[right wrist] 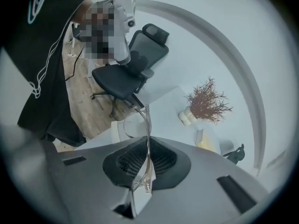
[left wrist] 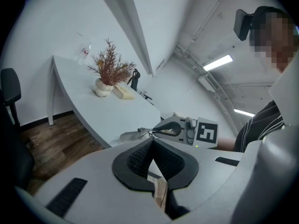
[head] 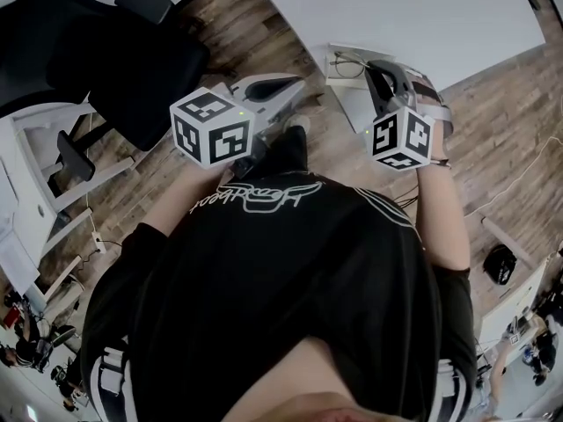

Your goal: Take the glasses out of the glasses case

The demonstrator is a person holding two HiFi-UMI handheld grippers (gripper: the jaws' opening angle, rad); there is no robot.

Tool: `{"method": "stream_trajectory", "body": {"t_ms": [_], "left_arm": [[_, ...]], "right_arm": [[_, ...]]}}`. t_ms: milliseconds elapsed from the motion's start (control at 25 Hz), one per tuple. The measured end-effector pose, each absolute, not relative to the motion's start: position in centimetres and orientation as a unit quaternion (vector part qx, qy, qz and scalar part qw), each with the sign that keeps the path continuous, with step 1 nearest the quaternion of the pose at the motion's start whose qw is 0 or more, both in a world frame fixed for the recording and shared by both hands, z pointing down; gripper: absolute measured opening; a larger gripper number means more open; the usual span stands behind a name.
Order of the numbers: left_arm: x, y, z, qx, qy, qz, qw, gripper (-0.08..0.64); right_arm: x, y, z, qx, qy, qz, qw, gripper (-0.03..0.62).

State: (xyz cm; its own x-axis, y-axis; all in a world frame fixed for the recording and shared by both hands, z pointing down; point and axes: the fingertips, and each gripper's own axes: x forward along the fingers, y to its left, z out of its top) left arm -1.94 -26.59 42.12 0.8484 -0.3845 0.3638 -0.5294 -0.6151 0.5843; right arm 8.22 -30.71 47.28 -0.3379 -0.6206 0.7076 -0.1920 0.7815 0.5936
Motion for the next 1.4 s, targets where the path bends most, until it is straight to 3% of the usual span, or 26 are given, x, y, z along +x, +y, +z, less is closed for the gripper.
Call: {"method": "stream_trajectory", "body": {"t_ms": [240,880,1400], "left_arm": [[-1.1,-23.6,40.3,0.902,-0.254,0.085,0.338,0.008],[1.3,-11.2,30.8,0.939,-0.224,0.018,0.262,0.008],[6.1,-2.6,27.9,0.952,-0.197,0.010,0.232,0.008]], "right_arm": [[8.9,-27.6,42.4,0.330,-0.814,-0.180,0.444,0.021],[13.6,-12.5,28.6,0.491,-0.857,-0.024,0.157,0.020],[16.8,-1.1,27.2,0.492,-0.867,0.043,0.059,0.020]]}}
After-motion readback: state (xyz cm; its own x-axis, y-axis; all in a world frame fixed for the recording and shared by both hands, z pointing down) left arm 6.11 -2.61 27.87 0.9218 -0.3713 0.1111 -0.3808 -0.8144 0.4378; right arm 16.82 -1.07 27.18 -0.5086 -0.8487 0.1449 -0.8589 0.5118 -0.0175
